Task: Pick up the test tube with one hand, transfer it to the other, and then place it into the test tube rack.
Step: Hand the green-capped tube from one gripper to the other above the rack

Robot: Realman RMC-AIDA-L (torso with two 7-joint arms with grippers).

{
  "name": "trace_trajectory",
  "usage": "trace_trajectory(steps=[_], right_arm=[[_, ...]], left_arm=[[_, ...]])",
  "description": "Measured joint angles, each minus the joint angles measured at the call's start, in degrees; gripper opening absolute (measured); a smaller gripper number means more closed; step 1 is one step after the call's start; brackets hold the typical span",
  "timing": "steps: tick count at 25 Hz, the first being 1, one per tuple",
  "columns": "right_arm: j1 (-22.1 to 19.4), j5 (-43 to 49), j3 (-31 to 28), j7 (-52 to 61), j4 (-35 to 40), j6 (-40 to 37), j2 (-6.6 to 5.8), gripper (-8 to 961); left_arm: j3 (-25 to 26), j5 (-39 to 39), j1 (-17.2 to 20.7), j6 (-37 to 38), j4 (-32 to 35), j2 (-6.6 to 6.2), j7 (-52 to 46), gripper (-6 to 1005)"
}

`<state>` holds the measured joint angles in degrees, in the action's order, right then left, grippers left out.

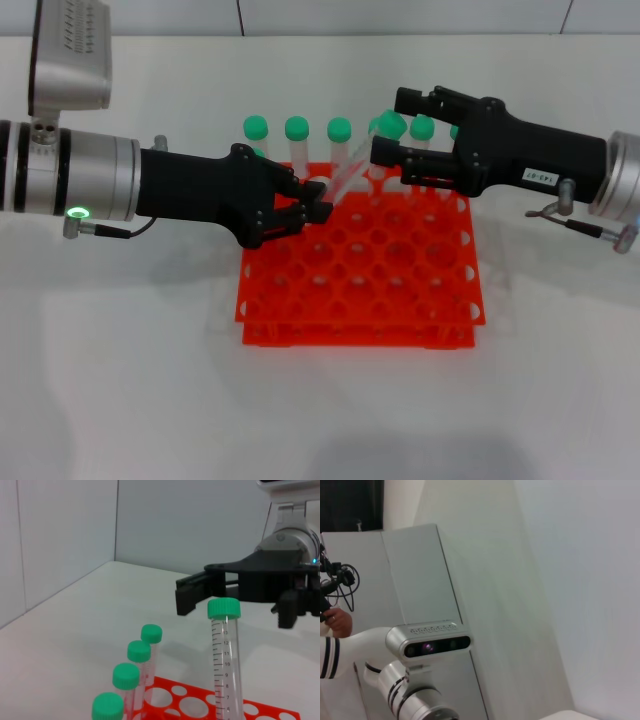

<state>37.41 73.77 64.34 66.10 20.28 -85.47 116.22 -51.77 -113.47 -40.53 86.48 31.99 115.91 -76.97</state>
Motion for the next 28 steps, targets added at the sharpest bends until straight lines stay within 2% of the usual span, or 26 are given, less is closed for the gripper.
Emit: trace_trajectory(steps=[11,23,28], right_arm=[[0.07,-11.87,9.89,-4.64,-2.53,0.89,-0.04,786],[-0.24,-13.56,10.6,-4.8,-2.76,1.23,-0.04,776],[-0.24,-13.91,10.76,-4.83,-3.06,1.24,-0.04,638]], left_arm=[[0.0,0.0,0.02,-0.64,0.06,0.02,-0.28,213],[-0.77,0.0,-0.16,-0.19,0.18,0.25,0.01,215],[-1.47,0.06,-0.16,-0.26,0.36,0.35,-0.15,216]])
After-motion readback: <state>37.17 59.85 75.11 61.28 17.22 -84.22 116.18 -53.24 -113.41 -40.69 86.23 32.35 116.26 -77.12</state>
